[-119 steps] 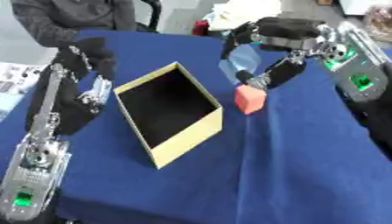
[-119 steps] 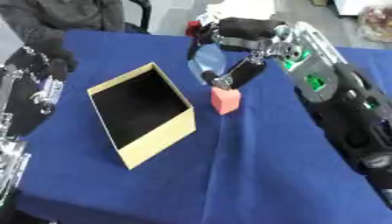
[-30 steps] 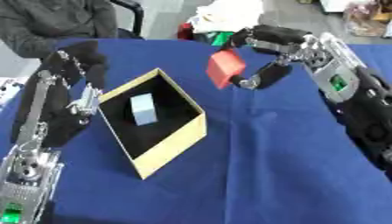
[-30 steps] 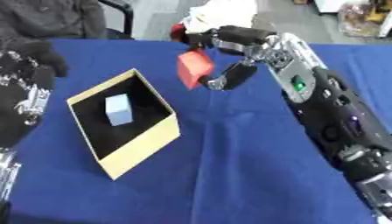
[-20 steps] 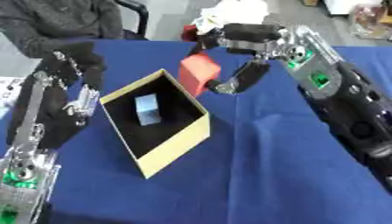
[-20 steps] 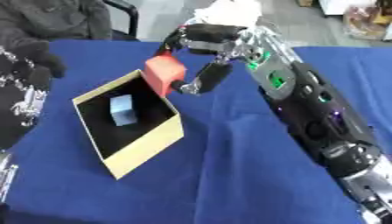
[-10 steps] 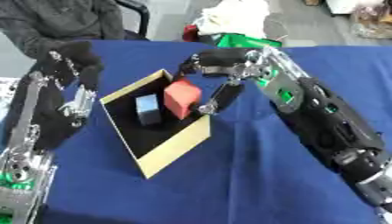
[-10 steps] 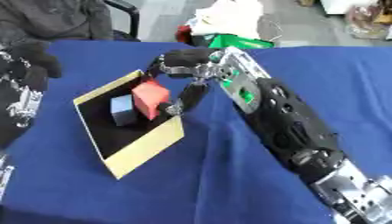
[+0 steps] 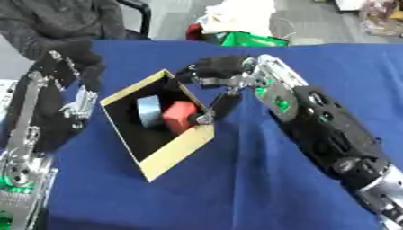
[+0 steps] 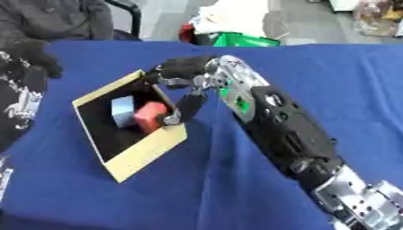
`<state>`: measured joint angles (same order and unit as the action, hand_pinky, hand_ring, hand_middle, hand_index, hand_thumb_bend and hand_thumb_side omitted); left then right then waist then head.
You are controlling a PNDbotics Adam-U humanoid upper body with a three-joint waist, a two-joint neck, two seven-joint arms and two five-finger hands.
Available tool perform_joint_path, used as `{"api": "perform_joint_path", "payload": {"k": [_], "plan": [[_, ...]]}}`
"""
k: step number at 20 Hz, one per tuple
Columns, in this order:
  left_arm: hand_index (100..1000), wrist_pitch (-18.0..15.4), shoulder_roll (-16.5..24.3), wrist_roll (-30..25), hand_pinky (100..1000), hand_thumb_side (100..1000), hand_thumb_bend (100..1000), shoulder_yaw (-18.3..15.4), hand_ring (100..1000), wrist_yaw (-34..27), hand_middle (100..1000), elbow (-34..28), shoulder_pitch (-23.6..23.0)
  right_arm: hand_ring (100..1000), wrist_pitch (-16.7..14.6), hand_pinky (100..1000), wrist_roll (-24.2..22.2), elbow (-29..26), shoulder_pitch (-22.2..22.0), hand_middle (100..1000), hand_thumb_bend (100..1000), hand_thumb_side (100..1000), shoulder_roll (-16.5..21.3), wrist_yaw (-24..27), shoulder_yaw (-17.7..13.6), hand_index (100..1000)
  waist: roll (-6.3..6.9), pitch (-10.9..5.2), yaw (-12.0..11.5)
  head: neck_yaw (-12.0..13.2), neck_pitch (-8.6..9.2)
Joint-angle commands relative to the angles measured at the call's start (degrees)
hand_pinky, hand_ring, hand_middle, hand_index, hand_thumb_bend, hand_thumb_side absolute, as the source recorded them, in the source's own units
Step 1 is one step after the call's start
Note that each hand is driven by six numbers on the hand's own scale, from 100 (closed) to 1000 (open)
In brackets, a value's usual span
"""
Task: Pick up objects on the table and place them in the box.
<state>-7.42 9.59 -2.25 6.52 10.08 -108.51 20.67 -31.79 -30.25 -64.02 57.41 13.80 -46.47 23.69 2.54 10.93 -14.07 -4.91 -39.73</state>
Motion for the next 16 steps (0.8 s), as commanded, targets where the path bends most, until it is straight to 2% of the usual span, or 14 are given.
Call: {"api": "perform_joint_path", "payload": {"k": [1,3,5,7,11,16], "plan": [[803,0.01,0.12,0.00,654,531,242,-0.04,647,-0.04,612,-0.71,0.75,870,0.02,848,2.63,-1.57,0.95,871,350,485,0.13,-1.50,-0.33,999,0.17,-0.81,0.21,0.00,-0.05],[803,0.02,0.12,0.03,654,532,242,-0.07,647,-0.01,612,-0.69,0.72,870,0.21,847,4.42,-2.06,1.00,878,339,498,0.32,-1.93,-0.49,997,0.19,-0.85,0.42,0.10,-0.06],[803,0.03,0.16,0.11,653,532,242,-0.15,647,0.03,612,-0.69,0.63,872,0.92,845,6.20,-2.68,0.94,870,286,470,0.66,-1.85,-0.80,992,0.21,-0.92,0.68,0.32,-0.09],[803,0.05,0.24,0.26,652,532,243,-0.31,647,0.11,612,-0.66,0.43,873,2.16,840,7.86,-3.54,0.78,851,206,455,1.40,0.28,-1.34,981,0.19,-1.05,1.22,0.85,-0.22],[803,0.10,0.63,0.75,652,532,244,-0.79,647,0.40,611,-0.55,-0.27,873,6.65,826,10.56,-7.61,0.07,825,100,427,4.31,10.36,-2.35,963,-0.05,-1.45,3.21,2.34,-0.48],[802,0.27,1.19,1.75,650,529,244,-1.72,646,1.04,610,-0.25,-1.22,865,15.69,803,14.83,-16.92,-3.50,786,100,421,9.43,25.20,-3.56,931,-0.05,-1.57,6.51,4.50,-0.93]]}}
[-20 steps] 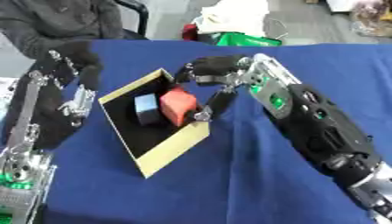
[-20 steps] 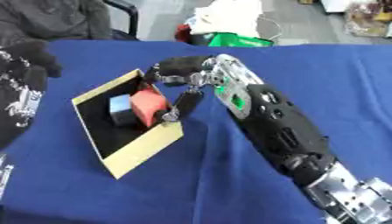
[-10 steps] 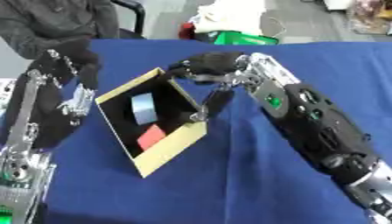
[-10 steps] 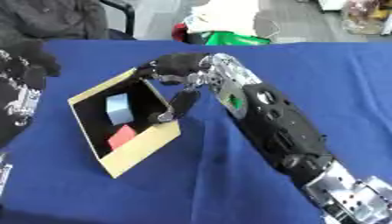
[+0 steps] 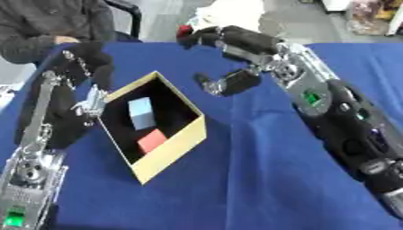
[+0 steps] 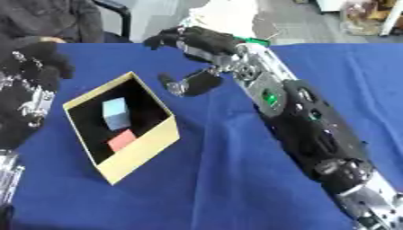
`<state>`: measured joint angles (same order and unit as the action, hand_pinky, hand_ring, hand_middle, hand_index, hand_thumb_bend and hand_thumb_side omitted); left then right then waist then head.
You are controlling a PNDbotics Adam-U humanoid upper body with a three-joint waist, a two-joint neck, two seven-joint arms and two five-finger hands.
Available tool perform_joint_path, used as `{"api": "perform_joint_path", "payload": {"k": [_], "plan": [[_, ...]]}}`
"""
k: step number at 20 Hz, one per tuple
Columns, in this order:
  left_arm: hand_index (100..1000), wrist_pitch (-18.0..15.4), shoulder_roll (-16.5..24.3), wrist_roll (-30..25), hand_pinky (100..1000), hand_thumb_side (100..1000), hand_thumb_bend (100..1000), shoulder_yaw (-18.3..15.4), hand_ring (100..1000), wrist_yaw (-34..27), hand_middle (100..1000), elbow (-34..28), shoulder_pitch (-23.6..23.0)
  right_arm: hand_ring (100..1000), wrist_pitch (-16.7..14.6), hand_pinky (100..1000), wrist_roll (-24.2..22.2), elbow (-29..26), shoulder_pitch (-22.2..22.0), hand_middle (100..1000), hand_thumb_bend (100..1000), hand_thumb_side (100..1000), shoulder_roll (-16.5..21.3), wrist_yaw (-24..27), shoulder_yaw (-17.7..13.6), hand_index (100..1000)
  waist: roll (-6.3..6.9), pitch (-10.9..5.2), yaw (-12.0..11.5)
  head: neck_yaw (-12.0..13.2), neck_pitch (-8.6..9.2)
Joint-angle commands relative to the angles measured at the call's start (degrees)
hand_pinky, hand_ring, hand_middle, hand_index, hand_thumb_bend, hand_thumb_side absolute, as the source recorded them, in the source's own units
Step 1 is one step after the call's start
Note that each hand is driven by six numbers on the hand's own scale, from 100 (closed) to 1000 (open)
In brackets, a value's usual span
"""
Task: Pick up objects on the table and place them in the box.
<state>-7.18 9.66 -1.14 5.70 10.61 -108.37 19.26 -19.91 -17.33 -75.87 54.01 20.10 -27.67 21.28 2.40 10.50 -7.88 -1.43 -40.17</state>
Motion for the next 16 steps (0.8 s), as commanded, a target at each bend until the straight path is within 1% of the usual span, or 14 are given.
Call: {"api": "perform_joint_path", "payload": {"k": [1,3,6,7,8,10,12,16], "plan": [[802,0.05,1.19,0.87,650,536,245,-1.07,646,0.62,610,-0.32,0.02,865,5.56,803,2.69,-7.04,-1.00,786,100,421,4.03,8.88,-1.36,931,0.11,-1.13,0.82,1.33,-0.60],[802,0.11,1.25,1.30,649,538,244,-1.42,646,0.84,610,-0.16,-0.32,859,8.61,793,4.76,-11.21,-3.46,770,100,425,5.56,13.87,-2.25,916,0.23,-0.99,2.08,2.24,-0.92],[801,0.24,1.43,1.96,648,543,243,-1.95,645,1.14,609,0.16,-0.93,854,12.36,782,7.82,-17.70,-8.16,753,100,447,7.52,20.84,-3.80,896,0.50,-0.66,3.84,4.01,-1.63],[801,0.29,1.48,2.16,647,465,236,-2.09,645,1.22,609,0.30,-1.15,853,13.39,780,8.72,-19.78,-9.69,749,100,462,7.95,22.91,-4.31,891,0.58,-0.54,4.37,4.38,-1.80],[801,0.39,1.51,2.34,646,548,243,-2.23,644,1.27,608,0.48,-1.39,852,14.26,778,9.65,-21.73,-11.37,746,100,467,8.14,24.95,-4.88,886,0.66,-0.37,4.92,4.71,-2.00],[800,0.45,1.53,2.71,645,553,240,-2.47,644,1.38,608,0.80,-1.82,852,15.42,776,11.24,-25.65,-14.75,743,100,486,8.27,28.15,-5.95,882,0.77,0.04,5.88,5.34,-2.26],[800,0.49,1.47,3.02,644,556,240,-2.64,644,1.44,607,1.13,-2.18,855,15.97,777,12.22,-28.92,-18.12,744,100,504,7.74,30.27,-6.93,881,0.84,0.44,6.72,5.91,-2.48],[798,0.48,1.37,3.30,643,565,239,-2.75,644,1.43,607,1.58,-2.72,860,16.37,778,12.48,-32.25,-23.94,743,100,538,6.15,31.53,-8.28,879,1.10,1.07,8.23,6.89,-2.80]]}}
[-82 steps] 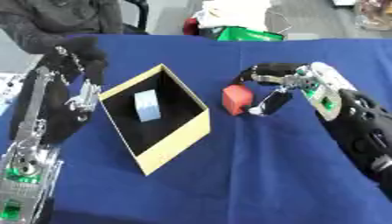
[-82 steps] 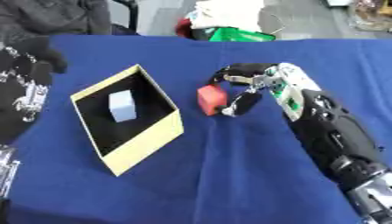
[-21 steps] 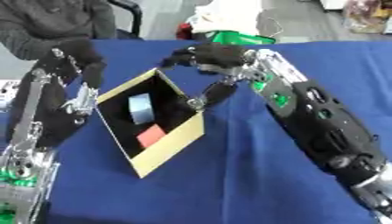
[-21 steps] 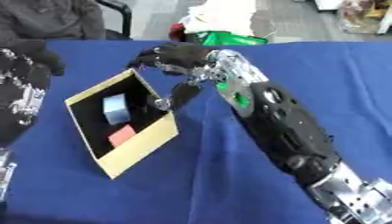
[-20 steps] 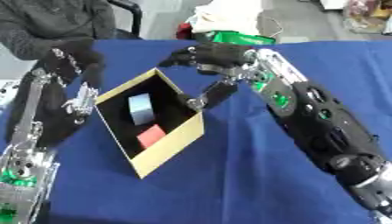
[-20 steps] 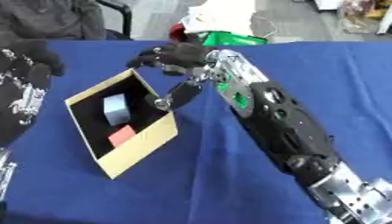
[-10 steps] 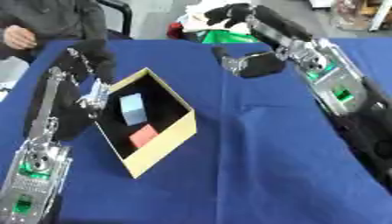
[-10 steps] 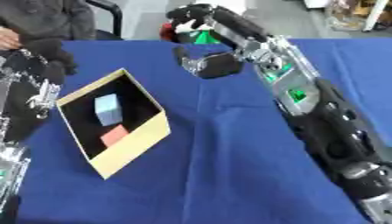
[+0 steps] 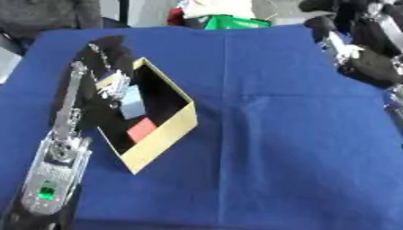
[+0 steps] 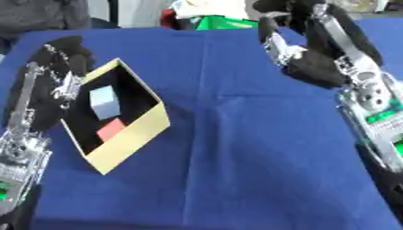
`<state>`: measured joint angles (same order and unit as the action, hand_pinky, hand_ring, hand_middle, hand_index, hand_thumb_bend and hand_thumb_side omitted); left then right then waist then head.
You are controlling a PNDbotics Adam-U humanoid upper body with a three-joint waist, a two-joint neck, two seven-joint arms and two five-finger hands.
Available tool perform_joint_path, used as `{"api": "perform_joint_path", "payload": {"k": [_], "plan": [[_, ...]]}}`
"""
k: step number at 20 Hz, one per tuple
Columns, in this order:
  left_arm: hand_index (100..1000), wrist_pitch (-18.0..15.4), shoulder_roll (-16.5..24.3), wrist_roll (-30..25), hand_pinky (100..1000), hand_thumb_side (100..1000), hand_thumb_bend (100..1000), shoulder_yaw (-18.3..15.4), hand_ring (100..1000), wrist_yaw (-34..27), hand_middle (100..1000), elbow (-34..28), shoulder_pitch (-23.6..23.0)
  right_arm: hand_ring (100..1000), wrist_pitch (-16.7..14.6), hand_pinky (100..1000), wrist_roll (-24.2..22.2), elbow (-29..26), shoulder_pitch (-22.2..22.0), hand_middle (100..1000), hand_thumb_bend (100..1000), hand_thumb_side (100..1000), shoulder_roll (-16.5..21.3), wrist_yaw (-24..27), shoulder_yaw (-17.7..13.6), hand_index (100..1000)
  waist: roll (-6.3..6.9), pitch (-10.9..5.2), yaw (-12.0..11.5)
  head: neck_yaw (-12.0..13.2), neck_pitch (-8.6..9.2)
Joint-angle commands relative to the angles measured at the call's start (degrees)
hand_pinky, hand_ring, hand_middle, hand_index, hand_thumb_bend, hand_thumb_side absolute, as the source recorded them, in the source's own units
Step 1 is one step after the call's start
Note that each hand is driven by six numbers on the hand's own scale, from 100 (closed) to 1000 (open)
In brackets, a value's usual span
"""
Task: Pick up objects on the table and place them in the box.
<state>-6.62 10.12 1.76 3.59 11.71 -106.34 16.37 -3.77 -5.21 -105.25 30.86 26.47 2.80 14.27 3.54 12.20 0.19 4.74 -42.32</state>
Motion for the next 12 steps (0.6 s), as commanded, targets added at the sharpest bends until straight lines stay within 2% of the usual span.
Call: {"api": "perform_joint_path", "payload": {"k": [1,6,12], "plan": [[797,-0.08,0.92,0.40,643,565,240,-0.62,644,0.34,606,-0.33,0.00,861,0.13,777,0.17,-3.43,-2.31,743,100,543,-0.63,0.72,-1.51,879,-0.05,-0.49,0.42,1.01,-0.70],[794,-0.20,0.87,0.39,642,572,240,-0.64,646,0.34,607,-0.16,-0.46,862,-0.49,776,0.32,-5.06,-7.46,738,100,560,-3.18,-1.04,-2.82,876,-0.17,0.36,1.65,1.94,-0.85],[791,-0.23,1.02,0.11,641,577,239,-0.45,643,0.40,605,0.05,-0.65,859,-1.39,776,1.78,-5.60,-10.75,731,100,568,-6.33,-3.21,-4.50,870,-0.11,0.76,2.57,2.04,-1.08]]}}
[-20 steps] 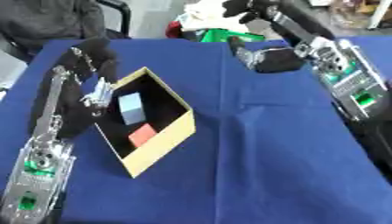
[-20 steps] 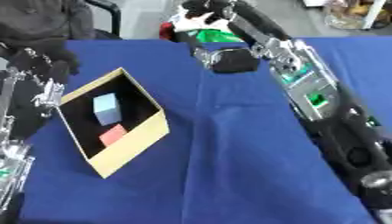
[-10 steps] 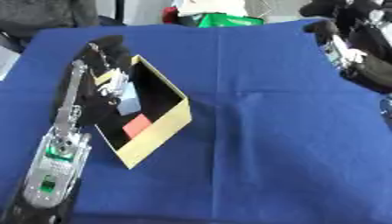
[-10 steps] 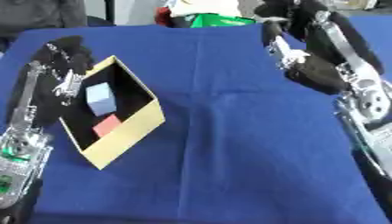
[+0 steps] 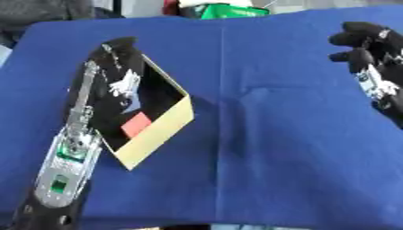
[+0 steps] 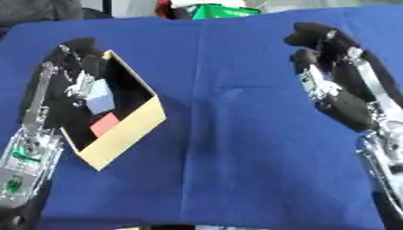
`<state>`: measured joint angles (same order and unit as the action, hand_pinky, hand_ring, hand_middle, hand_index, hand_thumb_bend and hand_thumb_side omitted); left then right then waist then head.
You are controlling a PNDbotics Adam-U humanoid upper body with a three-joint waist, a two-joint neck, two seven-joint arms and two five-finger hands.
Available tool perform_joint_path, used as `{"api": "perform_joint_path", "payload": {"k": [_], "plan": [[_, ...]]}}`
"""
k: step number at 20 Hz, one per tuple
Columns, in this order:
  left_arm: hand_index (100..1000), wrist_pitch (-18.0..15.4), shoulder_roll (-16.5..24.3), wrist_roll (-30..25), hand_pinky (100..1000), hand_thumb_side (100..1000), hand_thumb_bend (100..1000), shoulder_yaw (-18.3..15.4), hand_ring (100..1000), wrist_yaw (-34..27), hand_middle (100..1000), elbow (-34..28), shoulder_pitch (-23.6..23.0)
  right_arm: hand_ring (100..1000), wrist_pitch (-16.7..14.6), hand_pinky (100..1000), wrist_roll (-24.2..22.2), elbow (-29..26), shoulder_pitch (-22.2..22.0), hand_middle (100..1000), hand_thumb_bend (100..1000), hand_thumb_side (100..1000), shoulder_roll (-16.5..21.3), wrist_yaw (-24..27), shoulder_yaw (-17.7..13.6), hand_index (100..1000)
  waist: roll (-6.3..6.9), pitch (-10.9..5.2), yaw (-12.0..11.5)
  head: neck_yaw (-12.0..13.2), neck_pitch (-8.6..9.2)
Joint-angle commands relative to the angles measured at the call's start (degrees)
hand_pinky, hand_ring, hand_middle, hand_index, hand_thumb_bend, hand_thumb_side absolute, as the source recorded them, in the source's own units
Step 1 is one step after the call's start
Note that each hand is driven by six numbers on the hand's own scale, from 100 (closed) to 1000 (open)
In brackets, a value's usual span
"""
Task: Pick up objects on the table and place them in the box.
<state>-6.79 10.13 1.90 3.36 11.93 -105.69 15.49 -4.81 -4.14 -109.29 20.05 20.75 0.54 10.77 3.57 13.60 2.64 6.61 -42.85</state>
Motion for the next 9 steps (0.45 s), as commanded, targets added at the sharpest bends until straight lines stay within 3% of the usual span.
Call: {"api": "perform_joint_path", "payload": {"k": [1,9], "plan": [[791,-0.06,0.97,-0.07,641,577,239,-0.18,643,0.21,604,-0.57,0.20,859,-0.52,776,0.82,-1.58,-0.31,730,100,570,-0.97,-1.26,-1.15,870,-0.07,-0.61,0.33,0.16,-0.52],[791,-0.02,0.84,-0.17,640,578,236,-0.08,641,0.25,603,-0.43,0.10,857,-1.37,776,1.96,-1.32,-2.39,720,100,578,-3.06,-2.97,-2.65,862,0.32,-0.74,0.61,-0.15,-0.05]]}}
